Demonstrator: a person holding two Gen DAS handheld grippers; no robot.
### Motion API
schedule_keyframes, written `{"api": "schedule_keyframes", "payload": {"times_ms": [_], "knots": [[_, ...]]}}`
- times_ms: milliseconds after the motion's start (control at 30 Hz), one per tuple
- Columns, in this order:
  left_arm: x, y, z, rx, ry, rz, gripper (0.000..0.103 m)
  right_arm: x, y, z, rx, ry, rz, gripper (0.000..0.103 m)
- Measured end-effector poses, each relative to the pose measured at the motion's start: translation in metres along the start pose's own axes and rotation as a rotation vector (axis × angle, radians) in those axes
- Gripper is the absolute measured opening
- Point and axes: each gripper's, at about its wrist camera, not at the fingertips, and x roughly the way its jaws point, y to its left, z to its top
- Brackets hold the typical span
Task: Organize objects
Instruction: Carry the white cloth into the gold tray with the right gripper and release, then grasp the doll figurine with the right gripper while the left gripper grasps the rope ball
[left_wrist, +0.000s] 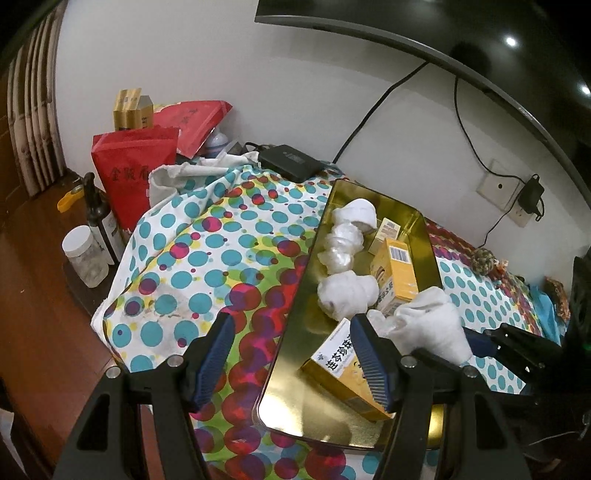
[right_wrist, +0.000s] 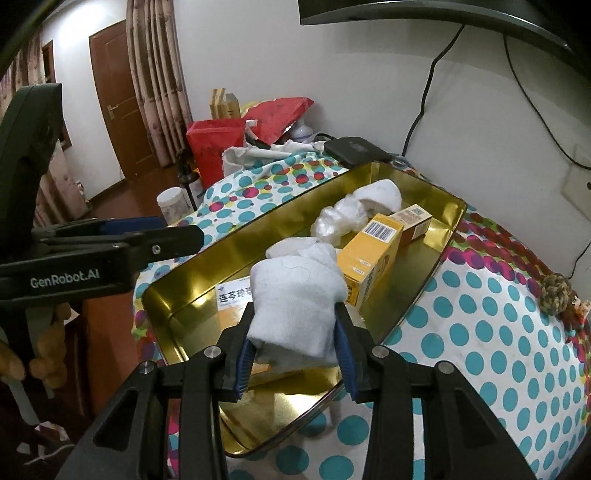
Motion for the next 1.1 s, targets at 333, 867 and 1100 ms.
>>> {"api": "schedule_keyframes", "payload": {"times_ms": [333,867,1100], "knots": [[0.008,-0.008,-0.002,0.012,0.013,-0.008,0.067,-0.009,-0.010,-0.002,0.027,-0.063,0.009,0.066],[0.016,-0.127,0.006,0.216,-0.014,-0.148,0.067,-0.072,-0.138,-0.053,0.285,-0.166,-0.320,0.070],[0.044,-0.209,-0.004,0.354,0.013,-0.199,0.067,-0.081,-0.228,-0.078,0.387,-0.123,-0.489,0.070]]}}
